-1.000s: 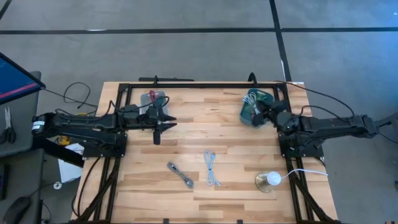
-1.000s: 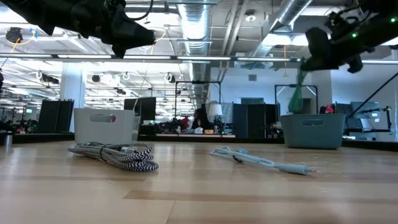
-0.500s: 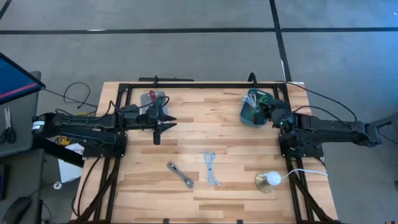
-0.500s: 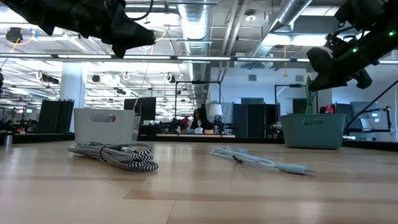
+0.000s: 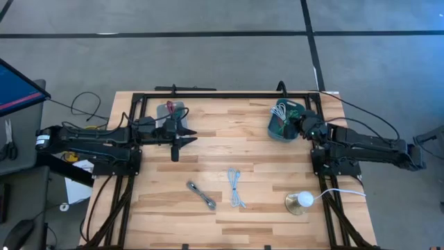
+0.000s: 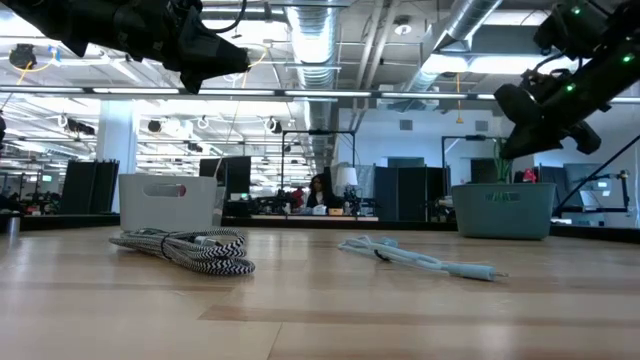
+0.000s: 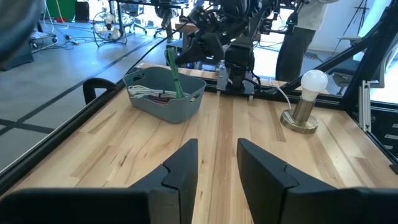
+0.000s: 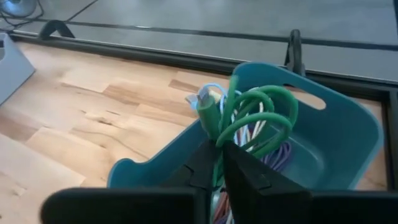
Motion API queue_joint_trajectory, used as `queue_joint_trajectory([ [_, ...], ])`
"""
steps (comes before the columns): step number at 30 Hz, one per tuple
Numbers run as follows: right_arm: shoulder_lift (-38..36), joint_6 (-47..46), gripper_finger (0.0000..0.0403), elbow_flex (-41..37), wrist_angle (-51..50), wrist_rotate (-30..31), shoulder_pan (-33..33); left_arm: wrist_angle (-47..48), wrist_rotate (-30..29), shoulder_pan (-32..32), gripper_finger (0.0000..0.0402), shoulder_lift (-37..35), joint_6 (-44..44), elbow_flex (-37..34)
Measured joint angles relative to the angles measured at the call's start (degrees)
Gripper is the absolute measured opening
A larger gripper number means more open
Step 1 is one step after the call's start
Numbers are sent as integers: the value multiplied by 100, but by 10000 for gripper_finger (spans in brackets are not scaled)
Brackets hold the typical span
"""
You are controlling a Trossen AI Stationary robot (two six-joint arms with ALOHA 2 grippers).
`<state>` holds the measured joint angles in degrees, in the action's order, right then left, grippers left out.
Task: Pick & Place USB Port
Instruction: Put the green USB cable into the blue bin, then put the blue USB cable into the blue bin
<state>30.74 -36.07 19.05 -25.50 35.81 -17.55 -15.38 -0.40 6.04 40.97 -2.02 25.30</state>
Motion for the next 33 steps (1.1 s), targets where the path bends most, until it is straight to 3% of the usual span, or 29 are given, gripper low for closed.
queue_joint_trajectory([
  [10,0,168,112,0,23,18,-213,1,0,0,112,0,-2,0],
  [16,0,657,138,0,458,-142,-137,3,0,0,112,0,0,0],
  [20,-2,1239,139,2,1173,-983,79,3,0,-2,112,0,0,0],
  [27,83,2095,117,7,2159,-3403,716,3,0,0,112,0,0,0],
  [33,300,2743,108,7,2606,-3732,1357,3,0,-2,112,2,1,0],
])
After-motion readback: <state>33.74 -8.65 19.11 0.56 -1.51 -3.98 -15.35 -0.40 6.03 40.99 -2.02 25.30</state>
